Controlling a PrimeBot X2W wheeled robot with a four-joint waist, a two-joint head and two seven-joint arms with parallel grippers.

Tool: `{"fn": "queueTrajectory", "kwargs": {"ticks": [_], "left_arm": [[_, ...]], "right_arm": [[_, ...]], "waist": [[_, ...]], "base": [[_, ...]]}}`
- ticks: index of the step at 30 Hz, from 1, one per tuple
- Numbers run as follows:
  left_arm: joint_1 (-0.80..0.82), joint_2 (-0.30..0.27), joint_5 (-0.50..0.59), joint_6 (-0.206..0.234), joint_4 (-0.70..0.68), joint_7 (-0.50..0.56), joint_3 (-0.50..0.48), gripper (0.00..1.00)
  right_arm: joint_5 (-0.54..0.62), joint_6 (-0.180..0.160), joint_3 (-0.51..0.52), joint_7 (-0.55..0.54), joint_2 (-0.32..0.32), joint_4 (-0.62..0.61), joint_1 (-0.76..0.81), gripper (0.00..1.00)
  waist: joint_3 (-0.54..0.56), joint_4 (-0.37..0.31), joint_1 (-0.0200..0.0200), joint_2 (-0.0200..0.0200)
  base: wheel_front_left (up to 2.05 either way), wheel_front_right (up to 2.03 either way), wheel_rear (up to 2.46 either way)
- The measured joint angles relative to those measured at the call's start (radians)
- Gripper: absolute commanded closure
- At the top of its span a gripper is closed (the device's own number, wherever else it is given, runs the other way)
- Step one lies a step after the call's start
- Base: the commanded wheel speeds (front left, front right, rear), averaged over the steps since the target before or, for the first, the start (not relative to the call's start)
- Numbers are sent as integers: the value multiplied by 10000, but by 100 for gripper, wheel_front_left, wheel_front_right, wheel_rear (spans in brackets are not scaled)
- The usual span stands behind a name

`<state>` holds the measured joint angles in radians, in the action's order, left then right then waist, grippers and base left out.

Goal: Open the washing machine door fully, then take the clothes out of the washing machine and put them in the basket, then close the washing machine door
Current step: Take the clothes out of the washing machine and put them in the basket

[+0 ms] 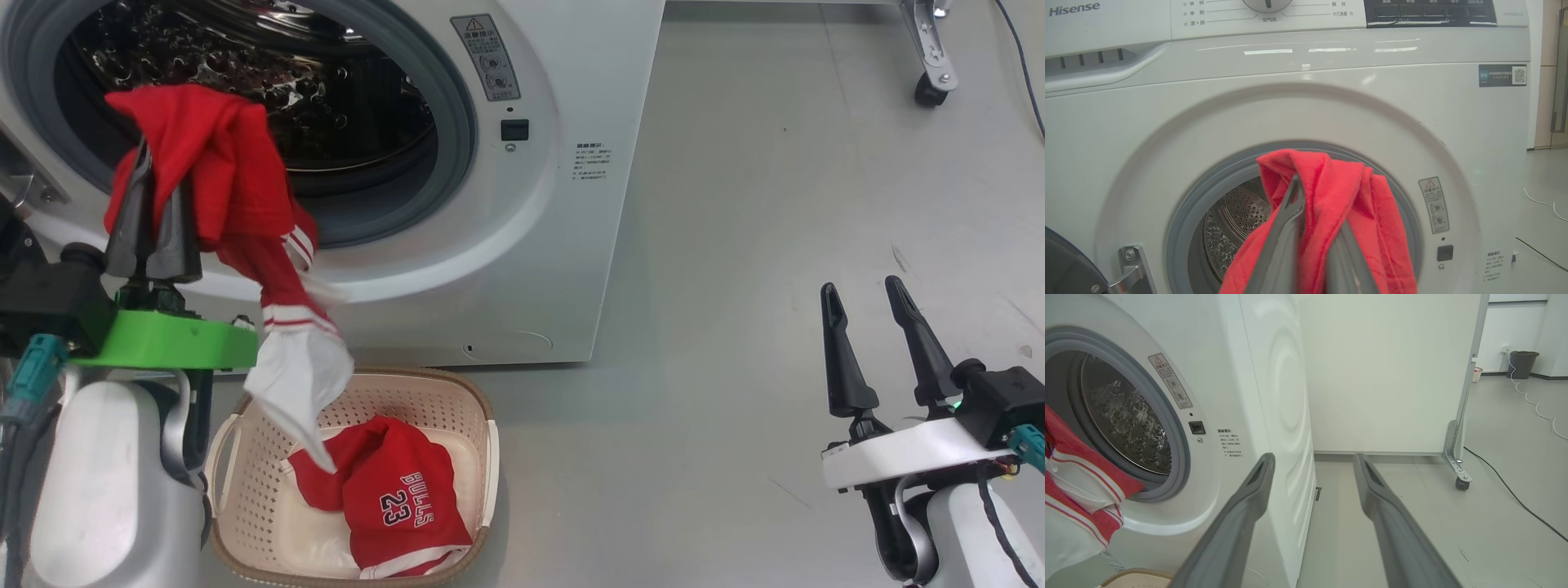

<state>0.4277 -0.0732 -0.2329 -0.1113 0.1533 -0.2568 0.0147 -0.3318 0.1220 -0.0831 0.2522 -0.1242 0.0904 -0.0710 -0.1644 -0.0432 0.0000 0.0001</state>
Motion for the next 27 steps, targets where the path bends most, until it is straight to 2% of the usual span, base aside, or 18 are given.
{"fn": "queueTrajectory", "kwargs": {"ticks": [11,27], "left_arm": [[-1512,46,-92,-42,951,17,525,100],[-1874,42,-303,-90,2102,729,1083,100]], "right_arm": [[0,0,-119,0,-12,-61,92,0],[0,0,-117,0,-63,-244,69,0]], "waist": [[-34,-13,0,0],[-778,-72,0,0]], "base": [[0,0,0],[0,0,0]]}}
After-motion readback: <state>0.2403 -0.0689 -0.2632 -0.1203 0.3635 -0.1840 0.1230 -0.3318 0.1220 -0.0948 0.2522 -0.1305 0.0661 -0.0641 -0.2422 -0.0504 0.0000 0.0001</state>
